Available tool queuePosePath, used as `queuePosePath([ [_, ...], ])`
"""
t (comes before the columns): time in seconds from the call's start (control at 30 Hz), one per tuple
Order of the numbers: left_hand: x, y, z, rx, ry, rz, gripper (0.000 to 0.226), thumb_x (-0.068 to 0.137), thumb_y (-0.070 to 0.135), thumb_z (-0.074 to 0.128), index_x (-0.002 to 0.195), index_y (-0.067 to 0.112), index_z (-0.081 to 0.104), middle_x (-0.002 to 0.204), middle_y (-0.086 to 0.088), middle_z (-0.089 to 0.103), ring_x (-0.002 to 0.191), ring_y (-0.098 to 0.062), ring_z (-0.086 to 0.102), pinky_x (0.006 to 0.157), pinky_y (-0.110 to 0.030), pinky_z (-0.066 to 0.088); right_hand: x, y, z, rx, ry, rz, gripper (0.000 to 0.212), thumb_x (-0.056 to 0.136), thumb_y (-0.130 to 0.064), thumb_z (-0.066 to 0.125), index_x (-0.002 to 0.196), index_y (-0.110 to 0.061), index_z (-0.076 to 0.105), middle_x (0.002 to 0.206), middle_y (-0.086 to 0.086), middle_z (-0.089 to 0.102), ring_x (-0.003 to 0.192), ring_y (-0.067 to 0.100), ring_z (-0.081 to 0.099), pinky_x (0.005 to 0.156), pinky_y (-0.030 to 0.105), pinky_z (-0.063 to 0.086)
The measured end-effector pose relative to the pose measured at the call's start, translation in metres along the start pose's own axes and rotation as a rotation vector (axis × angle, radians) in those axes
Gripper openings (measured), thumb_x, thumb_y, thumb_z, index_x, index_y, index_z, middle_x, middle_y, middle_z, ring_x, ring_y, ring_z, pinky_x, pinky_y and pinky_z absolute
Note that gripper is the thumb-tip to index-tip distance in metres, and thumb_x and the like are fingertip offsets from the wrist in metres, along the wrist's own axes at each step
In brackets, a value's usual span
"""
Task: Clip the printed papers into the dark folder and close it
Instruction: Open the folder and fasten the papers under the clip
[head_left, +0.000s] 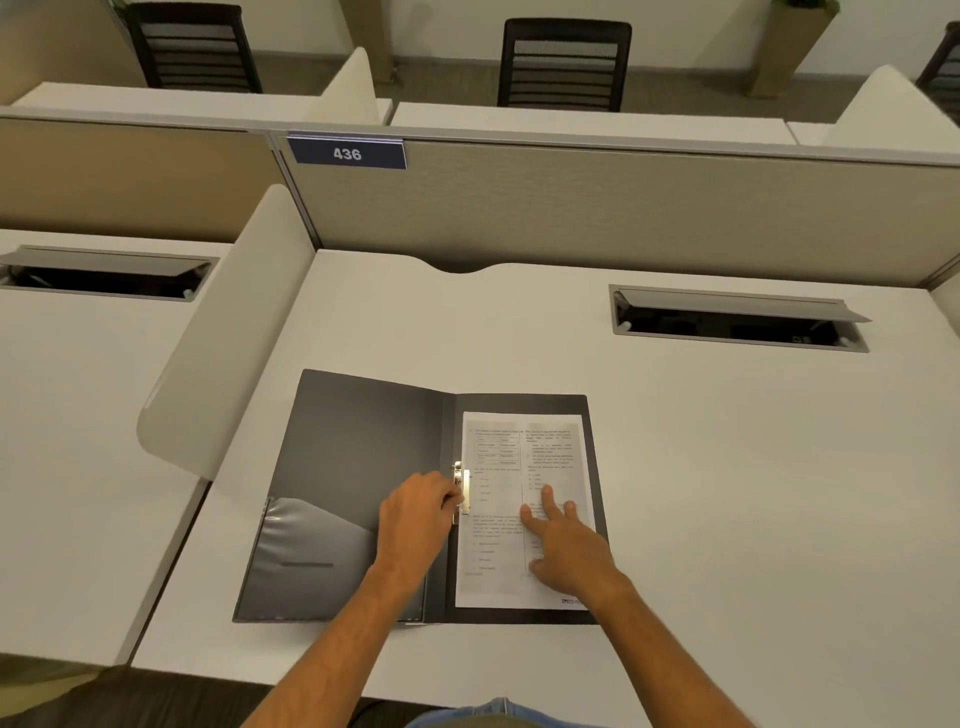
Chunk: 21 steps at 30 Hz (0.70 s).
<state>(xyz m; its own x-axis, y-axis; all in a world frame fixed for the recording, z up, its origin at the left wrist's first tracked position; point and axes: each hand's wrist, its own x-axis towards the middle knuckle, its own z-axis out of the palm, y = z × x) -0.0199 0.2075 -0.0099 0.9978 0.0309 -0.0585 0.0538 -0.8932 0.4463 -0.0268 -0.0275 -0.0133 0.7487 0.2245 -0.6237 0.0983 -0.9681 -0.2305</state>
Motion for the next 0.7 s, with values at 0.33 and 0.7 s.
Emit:
queuePosePath([
  [0.33, -0.025, -0.011, 0.015, 0.088, -0.08, 0.013, 0.029, 0.105, 0.048, 0.064, 0.116, 0.029, 0.082, 0.109, 0.007, 0.073, 0.096, -0.012, 0.064, 0.089, -0.024, 0.06, 0.0, 0.001, 0.001, -0.02, 0.002, -0.003, 0.084, 0.109, -0.041, 0.064, 0.176, -0.041, 0.014, 0.188, -0.003, -0.011, 0.173, 0.039, 0.004, 0.129, 0.055, 0.04],
  [0.7, -0.03, -0.011, 0.016, 0.224, -0.209, 0.178, 0.039, 0.109, 0.047, 0.054, 0.136, 0.027, 0.072, 0.129, 0.004, 0.067, 0.116, -0.015, 0.061, 0.092, -0.026, 0.059, 0.0, 0.001, 0.003, -0.013, 0.018, -0.001, 0.086, 0.107, -0.043, 0.067, 0.176, -0.041, 0.015, 0.188, -0.003, -0.01, 0.173, 0.038, 0.004, 0.128, 0.055, 0.042],
])
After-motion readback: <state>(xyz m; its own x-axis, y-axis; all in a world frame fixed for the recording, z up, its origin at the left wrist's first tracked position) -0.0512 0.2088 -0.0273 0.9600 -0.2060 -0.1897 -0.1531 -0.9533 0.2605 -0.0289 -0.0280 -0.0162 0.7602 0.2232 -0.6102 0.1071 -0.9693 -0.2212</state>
